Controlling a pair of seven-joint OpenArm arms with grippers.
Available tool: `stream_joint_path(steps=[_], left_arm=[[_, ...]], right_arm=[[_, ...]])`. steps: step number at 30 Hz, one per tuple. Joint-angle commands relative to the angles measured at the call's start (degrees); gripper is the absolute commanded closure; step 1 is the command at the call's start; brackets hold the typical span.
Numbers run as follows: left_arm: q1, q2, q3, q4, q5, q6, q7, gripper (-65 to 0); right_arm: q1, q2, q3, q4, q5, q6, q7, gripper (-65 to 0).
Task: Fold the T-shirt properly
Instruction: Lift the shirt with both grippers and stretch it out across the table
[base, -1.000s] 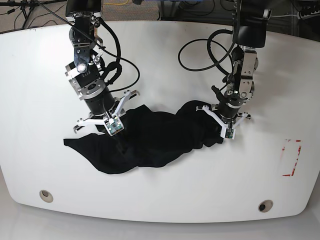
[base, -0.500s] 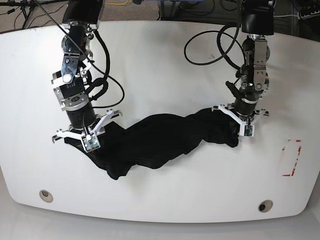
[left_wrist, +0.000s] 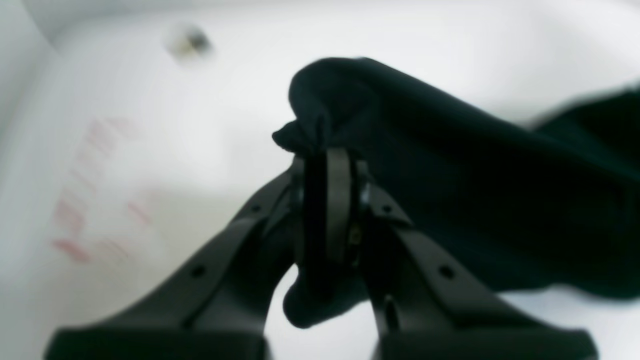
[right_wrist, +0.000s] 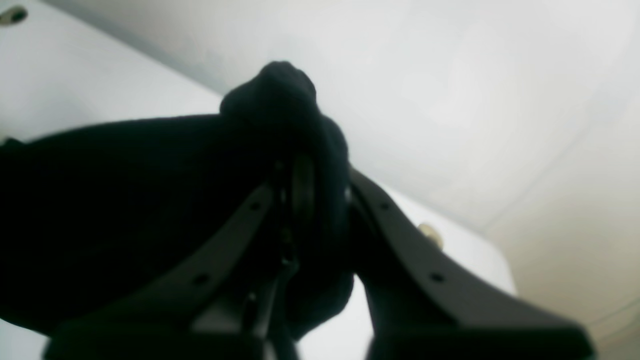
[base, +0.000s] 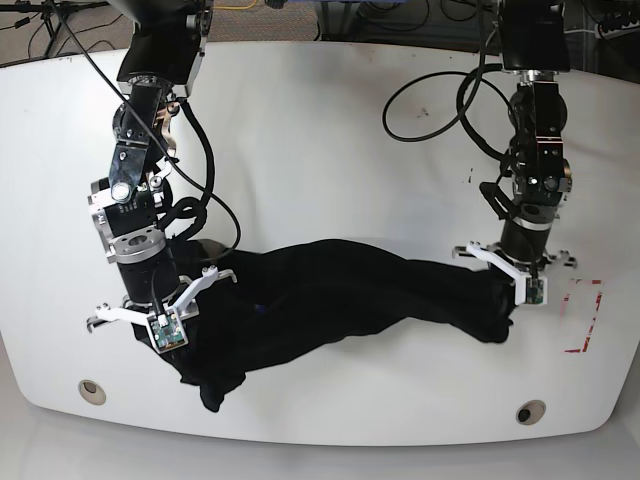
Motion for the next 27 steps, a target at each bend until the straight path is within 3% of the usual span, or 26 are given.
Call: stream_joint_path(steps=[1, 9, 21, 27], left_arm=[[-2.67, -0.60, -1.72, 4.12, -0.27, 0.20, 0.24, 0.0], [-10.49, -0.16, -8.67, 9.40, -0.45, 0.20, 7.01, 0.0], [-22.89, -0.52, -10.69, 14.15, -0.62, 0.02, 16.86, 0.0], [-28.95, -0.52, -10.95, 15.46, -0.62, -0.07, 20.64, 0.0]], right_arm=[[3.09, 1.50, 0.36, 0.82, 0.16, -0.35, 1.70, -0.2], [9.33, 3.09, 0.36, -1.20, 0.07, -0.35, 1.70, -0.2], [18.47, 5.46, 0.28, -2.52, 0.16, -0.26, 1.53, -0.2], [23.75, 8.36, -0.25, -2.70, 0.42, -0.26, -1.20, -0.2]])
